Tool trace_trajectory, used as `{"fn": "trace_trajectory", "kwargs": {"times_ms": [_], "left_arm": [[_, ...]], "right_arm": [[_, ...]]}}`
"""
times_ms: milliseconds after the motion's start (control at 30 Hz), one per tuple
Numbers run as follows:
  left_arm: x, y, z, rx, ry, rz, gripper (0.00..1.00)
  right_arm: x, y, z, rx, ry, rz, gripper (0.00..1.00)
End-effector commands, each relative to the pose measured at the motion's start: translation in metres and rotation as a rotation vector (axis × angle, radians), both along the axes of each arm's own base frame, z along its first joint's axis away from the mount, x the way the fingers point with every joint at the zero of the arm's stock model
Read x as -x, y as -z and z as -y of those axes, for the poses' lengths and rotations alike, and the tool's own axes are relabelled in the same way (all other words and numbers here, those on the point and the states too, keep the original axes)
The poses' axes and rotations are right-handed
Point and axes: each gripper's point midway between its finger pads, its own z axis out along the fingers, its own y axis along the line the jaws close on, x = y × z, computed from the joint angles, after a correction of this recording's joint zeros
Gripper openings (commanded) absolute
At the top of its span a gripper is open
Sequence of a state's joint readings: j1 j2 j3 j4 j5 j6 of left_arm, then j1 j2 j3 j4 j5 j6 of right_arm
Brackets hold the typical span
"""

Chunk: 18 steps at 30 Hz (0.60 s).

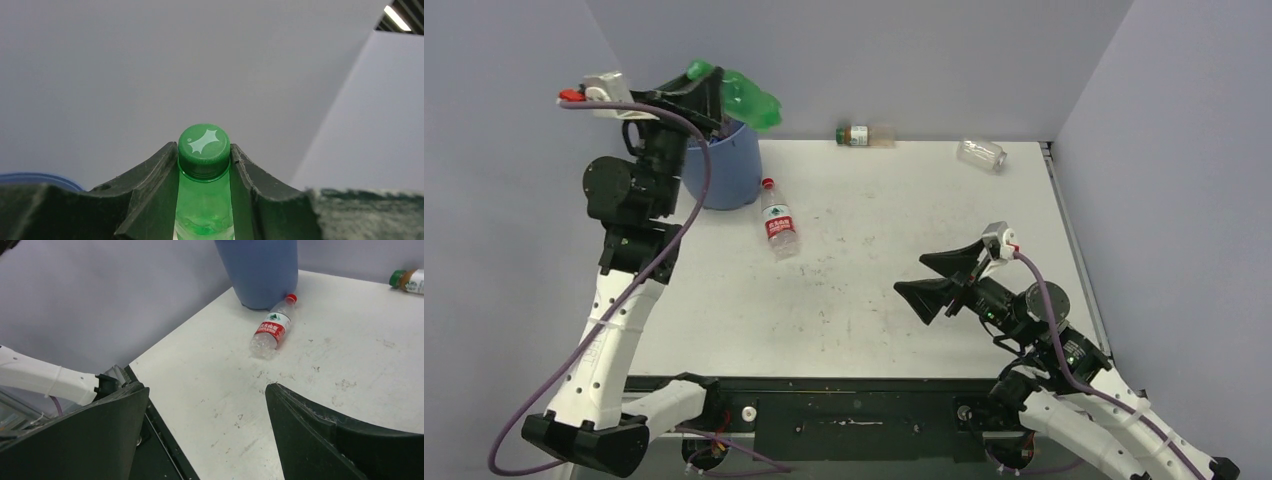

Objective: Put the plastic bottles in the bin
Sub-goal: Pick up the plastic bottle at the center of the board, then place the plastic bottle in the trash bin.

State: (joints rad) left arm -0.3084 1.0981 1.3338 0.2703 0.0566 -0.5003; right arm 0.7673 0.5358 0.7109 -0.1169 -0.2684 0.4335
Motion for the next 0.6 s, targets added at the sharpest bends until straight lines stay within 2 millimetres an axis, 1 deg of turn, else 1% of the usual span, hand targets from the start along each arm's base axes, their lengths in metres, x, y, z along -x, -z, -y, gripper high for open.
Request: {"fn": "trace_trajectory", "kwargs": {"times_ms": [0,33,100,167,233,267,333,400,500,533,567], "left_arm": [[-0.028,-0.025,-0.074,-0.042,-0.391,0.072,0.00],[-0.034,-0.027,-0.085,-0.040,-0.448,0.095,0.00],[-0.050,-0.024,-0.099,-0.058,-0.524,0.139,0.00],[-0.067,-0.019,-0.108,-0.075,-0.564,0.193,0.00],[-0.084,-0.010,-0.125,-0.063,-0.628,0.217,0.00],[-0.091,-0.010,-0.135,-0.056,-0.659,0.234,0.00],[-0.107,-0.005,-0.152,-0.042,-0.715,0.239,0.00],[-0.121,-0.003,-0.161,-0.055,-0.739,0.253,0.00],[-0.146,0.000,-0.164,-0.127,-0.753,0.254,0.00],[-0.154,0.004,-0.164,-0.154,-0.762,0.243,0.00],[-0.166,0.015,-0.165,-0.177,-0.766,0.221,0.00]], "right_arm": [[-0.010,0.027,0.007,-0.025,0.082,-0.059,0.90],[-0.012,0.035,0.007,-0.028,0.096,-0.080,0.90],[-0.018,0.055,0.011,-0.039,0.147,-0.141,0.90],[-0.020,0.080,0.014,-0.045,0.175,-0.198,0.91],[-0.020,0.101,0.016,-0.042,0.192,-0.234,0.92],[-0.020,0.113,0.017,-0.033,0.200,-0.251,0.92],[-0.021,0.125,0.019,-0.032,0.212,-0.266,0.92],[-0.020,0.136,0.019,-0.035,0.217,-0.280,0.92],[-0.022,0.144,0.018,-0.052,0.220,-0.283,0.92],[-0.023,0.148,0.018,-0.049,0.224,-0.286,0.92],[-0.025,0.154,0.019,-0.044,0.241,-0.295,0.92]]}}
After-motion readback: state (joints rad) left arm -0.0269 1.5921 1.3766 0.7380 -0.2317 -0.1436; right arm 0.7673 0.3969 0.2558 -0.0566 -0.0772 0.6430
